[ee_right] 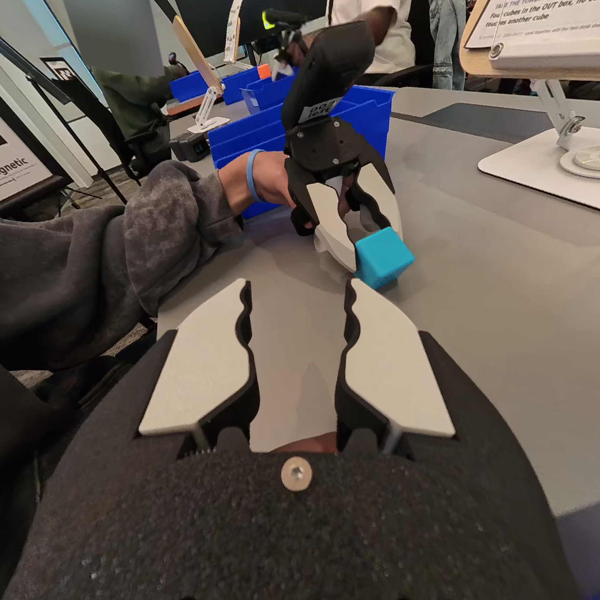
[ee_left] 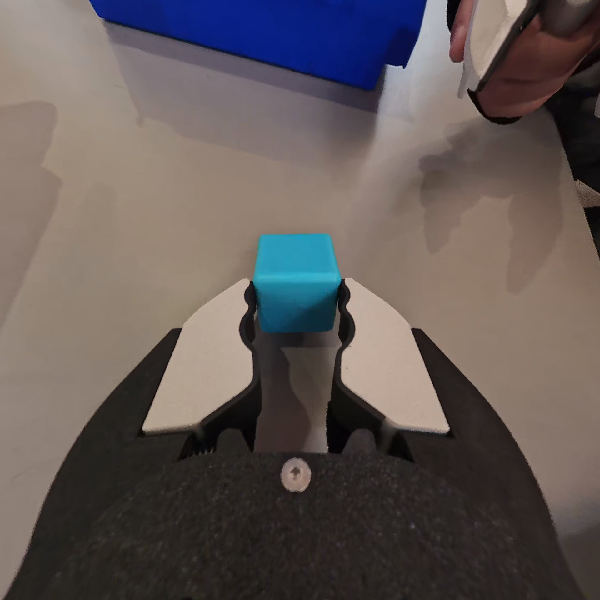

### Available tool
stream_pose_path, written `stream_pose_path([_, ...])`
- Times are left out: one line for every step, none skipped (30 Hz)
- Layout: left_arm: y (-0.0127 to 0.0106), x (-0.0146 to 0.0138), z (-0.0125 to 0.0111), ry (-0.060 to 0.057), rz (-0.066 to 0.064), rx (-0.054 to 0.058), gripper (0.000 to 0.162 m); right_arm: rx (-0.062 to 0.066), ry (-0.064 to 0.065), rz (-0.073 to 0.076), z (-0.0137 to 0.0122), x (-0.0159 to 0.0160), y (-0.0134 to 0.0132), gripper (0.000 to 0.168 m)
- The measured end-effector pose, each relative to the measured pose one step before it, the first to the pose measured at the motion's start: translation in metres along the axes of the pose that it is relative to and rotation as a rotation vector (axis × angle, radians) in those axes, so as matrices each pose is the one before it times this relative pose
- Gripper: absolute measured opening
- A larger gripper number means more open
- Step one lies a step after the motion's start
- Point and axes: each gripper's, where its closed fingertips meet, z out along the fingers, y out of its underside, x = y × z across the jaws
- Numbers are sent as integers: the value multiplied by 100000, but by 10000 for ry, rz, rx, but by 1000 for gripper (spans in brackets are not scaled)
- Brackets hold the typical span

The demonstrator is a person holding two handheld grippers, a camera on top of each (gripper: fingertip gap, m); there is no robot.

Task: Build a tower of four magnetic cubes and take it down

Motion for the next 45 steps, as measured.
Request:
stream_pose_path([324, -40, -25, 24, -91, -146, 48, -76, 53, -13, -14, 71, 80, 55])
stream_pose_path([559, -94, 120, -6, -67, -285, 48, -71, 70, 8, -14, 91, 70, 55])
stream_pose_path([562, -46, 245, 6, -12, -283, 48, -118, 101, 12, -31, 143, 101, 55])
stream_pose_path([75, 55, 178, 24, 40, 2, 48, -103, 100, -32, -31, 119, 86, 55])
stream_pose_path([-57, 23, 90, -4, 57, -2, 48, -97, 109, -52, -59, 120, 61, 55])
stream_pose_path([-11, 21, 29, -22, 35, -27, 48, -98, 98, -54, -60, 90, 54, 56])
stream_pose_path([27, 36, -3, -18, 56, -14, 48, -103, 105, -42, -79, 93, 44, 56])
stream_pose_path([46, 32, -38, -29, 92, -9, 48, -132, 82, -60, -92, 46, 51, 56])
stream_pose_path([38, 17, -40, -26, 64, -4, 48, -136, 87, -94, -83, 39, 16, 56])
stream_pose_path([29, 87, -68, 43, 11, -2, 49, -197, 120, -152, -84, 75, 19, 57])
stream_pose_path([-1, 115, -192, 68, -8, 29, 53, -353, 188, -252, -116, 163, 57, 57])
stream_pose_path([-119, -41, -357, -28, -31, 98, 60, -548, 289, -427, -114, 291, 40, 57])
stream_pose_path([-358, -175, -542, -117, -54, 205, 63, -592, 403, -651, -185, 409, -226, 58])
stream_pose_path([-645, -212, -677, -142, -58, 342, 66, -547, 312, -777, -199, 246, -526, 61])
stream_pose_path([-1022, -157, -798, -139, -30, 531, 67, -611, 212, -794, -105, 225, -642, 61])
stream_pose_path([-1374, -275, -867, -245, 37, 730, 64, -634, 245, -776, 87, 487, -689, 61])
stream_pose_path([-1590, -669, -873, -480, 73, 829, 59, -637, 130, -708, 406, 489, -677, 61])
stream_pose_path([-1648, -1122, -858, -713, 14, 866, 56, -581, -136, -644, 717, 245, -679, 61])
stream_pose_path([-1609, -1425, -804, -825, -119, 888, 55, -595, -335, -614, 988, 78, -548, 61])
stream_pose_path([-1487, -1562, -719, -830, -303, 886, 54, -625, -384, -598, 1203, 109, -380, 61])
stream_pose_path([-1248, -1447, -593, -684, -462, 799, 50, -513, -424, -513, 1305, 145, -349, 61])
stream_pose_path([-901, -1272, -503, -532, -483, 605, 47, -452, -465, -371, 1347, 206, -224, 60])
stream_pose_path([-631, -1190, -466, -471, -422, 448, 48, -377, -334, -248, 1323, 460, -139, 60])
stream_pose_path([-509, -1093, -444, -390, -363, 382, 48, -434, -348, -132, 1272, 443, 147, 60])
stream_pose_path([-393, -843, -412, -217, -337, 309, 48, -482, -331, -113, 1191, 374, 266, 59])
stream_pose_path([-316, -648, -376, -102, -325, 216, 47, -383, -213, -150, 1037, 359, 155, 58])
stream_pose_path([-292, -599, -304, -113, -299, 172, 47, -277, -228, -133, 870, 166, 51, 56])
stream_pose_path([-200, -496, -255, -86, -232, 115, 48, -154, -242, -60, 725, 32, -98, 56])
stream_pose_path([-69, -354, -181, -45, -151, 15, 48, -90, -160, -56, 599, 35, -126, 56])
stream_pose_path([9, -403, -132, -104, -106, -25, 48, -182, 18, -21, 499, 242, 97, 56])
stream_pose_path([54, -337, -87, -90, -79, -36, 48, -227, -36, -1, 412, 99, 242, 56])
stream_pose_path([99, -183, -21, -8, -57, -54, 48, -140, -159, 9, 367, -128, 171, 55])
stream_pose_path([110, -154, 32, -15, -42, -50, 48, -8, -94, 1, 324, -85, -14, 54])
stream_pose_path([191, -151, 80, -41, -32, -84, 48, 90, -59, -33, 207, -62, -145, 50])
stream_pose_path([319, -100, 114, -23, -20, -164, 48, 136, 10, -25, 35, 6, -202, 50])
stream_pose_path([330, -63, 140, -31, 9, -175, 48, 80, 39, 16, -155, 33, -116, 50])
stream_pose_path([280, -35, 128, -36, 61, -138, 48, 138, 35, 74, -458, -20, -132, 50])
stream_pose_path([214, 1, 101, -37, 102, -97, 48, 216, 56, 114, -811, -126, -186, 50])
stream_pose_path([101, 1, 80, -58, 98, -38, 48, 148, 208, 57, -1165, -123, -59, 50])
stream_pose_path([25, 35, 66, -31, 62, -2, 48, 99, 320, 5, -1506, -115, 100, 50])
stream_pose_path([38, 137, 60, 35, 21, -24, 48, 55, 351, 48, -1795, -82, 288, 50])
stream_pose_path([59, 95, 45, 23, -4, -50, 48, -2, 451, 143, -2065, 137, 555, 50])
stream_pose_path([17, 45, 27, -21, 16, -28, 48, -43, 547, 198, -2255, 390, 837, 50])
stream_pose_path([-24, 72, 6, -17, 53, 16, 48, -36, 575, 256, -2337, 587, 1084, 50])
stream_pose_path([-11, 129, 19, 22, 66, 16, 48, -25, 445, 381, -2271, 660, 1334, 50])
